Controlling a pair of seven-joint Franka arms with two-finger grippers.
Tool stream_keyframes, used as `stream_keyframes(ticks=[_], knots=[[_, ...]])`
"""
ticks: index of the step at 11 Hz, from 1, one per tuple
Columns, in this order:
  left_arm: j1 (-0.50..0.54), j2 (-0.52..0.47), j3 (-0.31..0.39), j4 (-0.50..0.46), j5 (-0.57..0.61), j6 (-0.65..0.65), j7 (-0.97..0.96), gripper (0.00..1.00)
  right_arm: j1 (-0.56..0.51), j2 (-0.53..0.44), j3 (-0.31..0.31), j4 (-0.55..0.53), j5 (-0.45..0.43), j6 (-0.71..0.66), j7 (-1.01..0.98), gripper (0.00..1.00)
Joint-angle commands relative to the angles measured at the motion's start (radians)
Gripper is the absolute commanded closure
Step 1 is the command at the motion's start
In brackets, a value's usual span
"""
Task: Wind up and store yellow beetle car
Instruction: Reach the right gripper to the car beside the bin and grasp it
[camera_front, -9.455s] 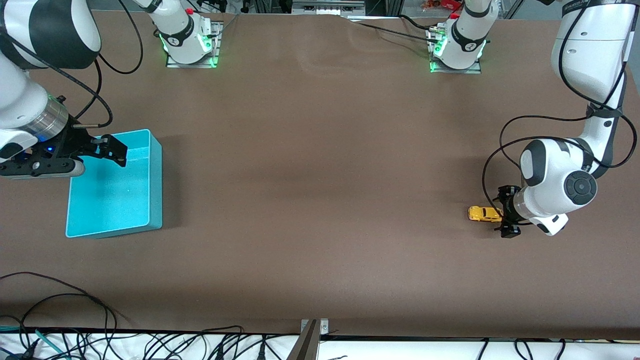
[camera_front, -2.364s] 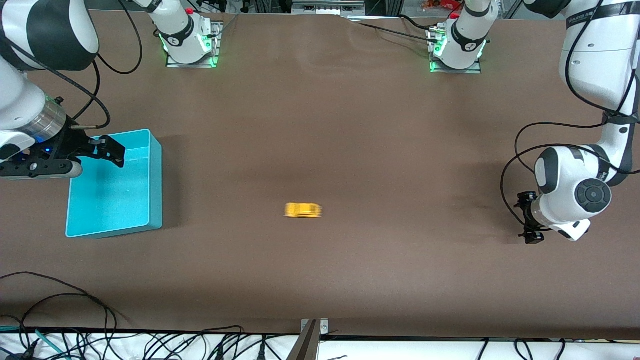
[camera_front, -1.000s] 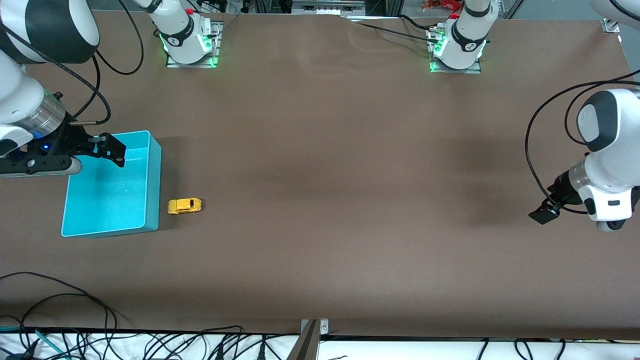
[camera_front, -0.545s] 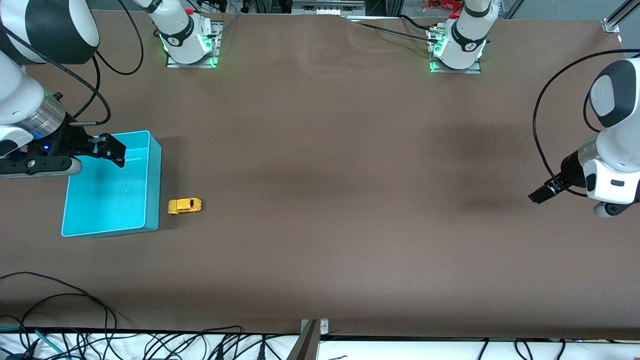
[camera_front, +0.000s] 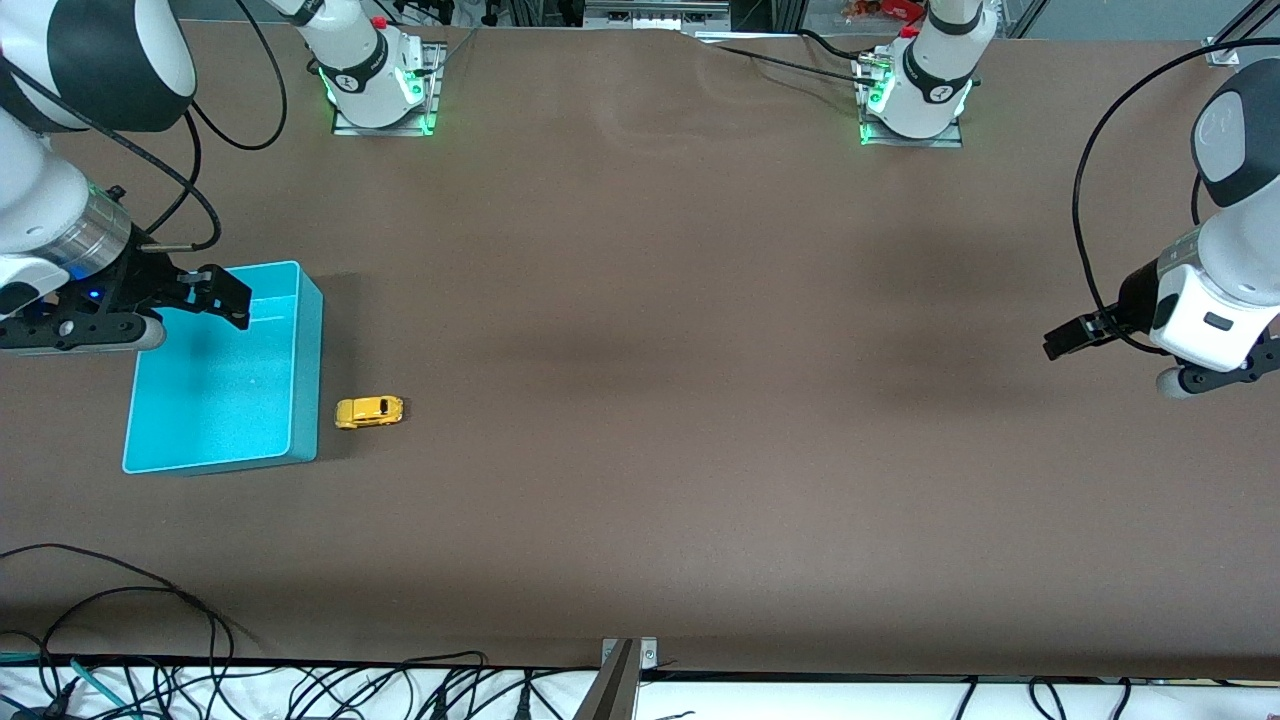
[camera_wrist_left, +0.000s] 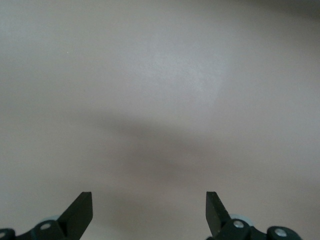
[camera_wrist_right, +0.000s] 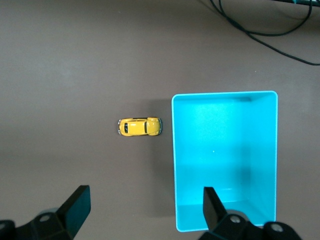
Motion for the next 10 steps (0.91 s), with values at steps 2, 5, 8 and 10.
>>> stream_keyframes(ticks=[2,5,8,10], knots=[[0.011,-0.001,-0.022,0.041,-0.019,-0.032,0.088,0.0,0.006,0.006,0.005,0.007,0.099,-0.07,0.022,0.0],[0.009,0.0,-0.024,0.04,-0.021,-0.032,0.091,0.0,0.053,0.05,0.008,0.015,0.073,-0.067,-0.115,0.0],[0.006,0.0,-0.027,0.041,-0.021,-0.032,0.093,0.0,0.093,0.056,0.008,0.016,0.07,-0.064,-0.394,0.0],[0.0,0.0,-0.031,0.04,-0.01,-0.032,0.149,0.0,0.096,0.084,0.008,0.016,0.067,-0.067,-0.631,0.0]])
